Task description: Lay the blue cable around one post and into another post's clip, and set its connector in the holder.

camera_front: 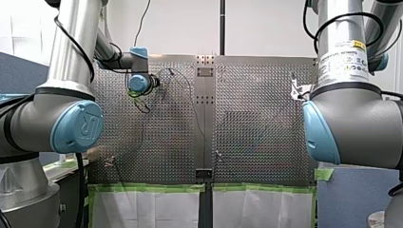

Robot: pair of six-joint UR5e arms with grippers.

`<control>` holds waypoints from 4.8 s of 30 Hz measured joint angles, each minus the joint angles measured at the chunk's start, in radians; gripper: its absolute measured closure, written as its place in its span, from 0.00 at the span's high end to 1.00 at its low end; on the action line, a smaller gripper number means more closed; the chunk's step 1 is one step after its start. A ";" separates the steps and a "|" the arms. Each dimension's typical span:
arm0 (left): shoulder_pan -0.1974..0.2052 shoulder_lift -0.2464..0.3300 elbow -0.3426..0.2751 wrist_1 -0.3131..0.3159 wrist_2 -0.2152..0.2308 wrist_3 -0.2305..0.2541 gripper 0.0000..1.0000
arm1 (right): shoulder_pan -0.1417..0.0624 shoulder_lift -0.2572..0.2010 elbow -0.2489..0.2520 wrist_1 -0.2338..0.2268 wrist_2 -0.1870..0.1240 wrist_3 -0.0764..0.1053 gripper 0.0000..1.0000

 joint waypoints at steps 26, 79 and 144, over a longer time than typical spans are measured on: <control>0.004 0.000 0.000 -0.005 -0.003 0.010 1.00 | 0.037 0.062 -0.082 0.026 0.011 0.019 0.00; 0.018 0.000 0.000 -0.007 -0.003 0.015 1.00 | 0.001 0.074 -0.083 -0.006 -0.084 0.038 0.00; 0.024 -0.001 -0.001 -0.004 -0.002 0.014 1.00 | 0.005 0.083 -0.083 -0.049 -0.088 0.036 0.00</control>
